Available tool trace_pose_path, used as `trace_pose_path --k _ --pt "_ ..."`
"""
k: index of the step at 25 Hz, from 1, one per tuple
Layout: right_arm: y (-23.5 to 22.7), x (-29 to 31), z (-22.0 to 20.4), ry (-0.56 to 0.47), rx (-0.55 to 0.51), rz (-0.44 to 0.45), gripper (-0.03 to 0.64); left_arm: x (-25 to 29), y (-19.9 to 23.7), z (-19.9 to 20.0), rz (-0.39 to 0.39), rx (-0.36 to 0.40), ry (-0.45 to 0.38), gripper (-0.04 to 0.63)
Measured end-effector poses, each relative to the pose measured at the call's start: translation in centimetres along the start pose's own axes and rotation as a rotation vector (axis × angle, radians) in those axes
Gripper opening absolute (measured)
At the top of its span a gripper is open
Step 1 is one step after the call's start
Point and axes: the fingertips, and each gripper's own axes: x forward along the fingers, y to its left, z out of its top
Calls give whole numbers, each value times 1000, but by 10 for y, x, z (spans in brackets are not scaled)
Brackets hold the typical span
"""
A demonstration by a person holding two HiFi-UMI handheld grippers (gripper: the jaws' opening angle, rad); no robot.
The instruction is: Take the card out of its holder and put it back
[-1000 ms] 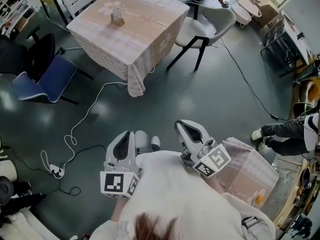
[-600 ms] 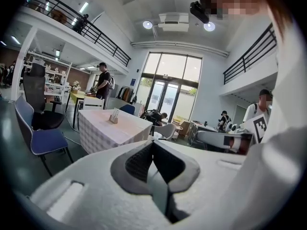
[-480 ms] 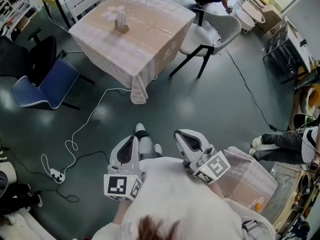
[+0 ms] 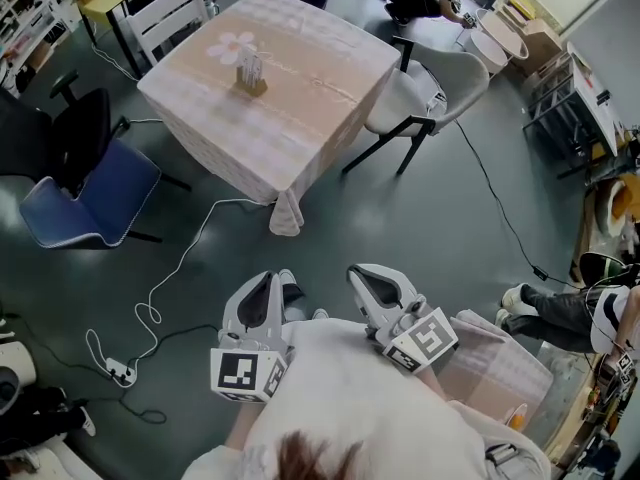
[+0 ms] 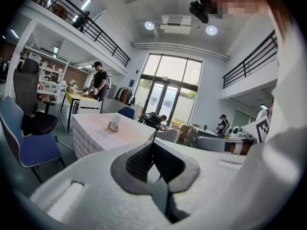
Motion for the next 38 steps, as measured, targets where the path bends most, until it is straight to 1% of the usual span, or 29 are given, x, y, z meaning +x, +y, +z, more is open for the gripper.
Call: trace_pose_path --k 6,9,13,16,18,21,26,31,35,38 --pt "-10 40 2 -19 25 -16 -3 17 33 14 -11 49 -4 0" --pt "-7 58 3 -22 33 -7 -3 21 46 22 -14 60 -17 0" --pt "-4 73 7 -34 42 4 -3 22 59 24 -12 86 -2 0" --pt "-4 81 9 -34 48 15 -3 22 66 28 1 96 -20 0" --pt "-4 85 7 -28 55 25 -3 21 71 28 17 91 -26 0" --pt "-4 91 5 -11 64 45 -3 21 75 29 40 63 -32 0" --pt "-11 99 5 3 72 79 -3 28 79 25 72 51 -5 0" --pt "-36 108 16 2 62 92 -3 50 77 33 92 45 -11 0" --pt "-56 115 28 5 61 107 -3 70 70 37 98 58 7 0" --pt "-66 121 32 21 56 128 -3 80 70 40 117 41 -1 0"
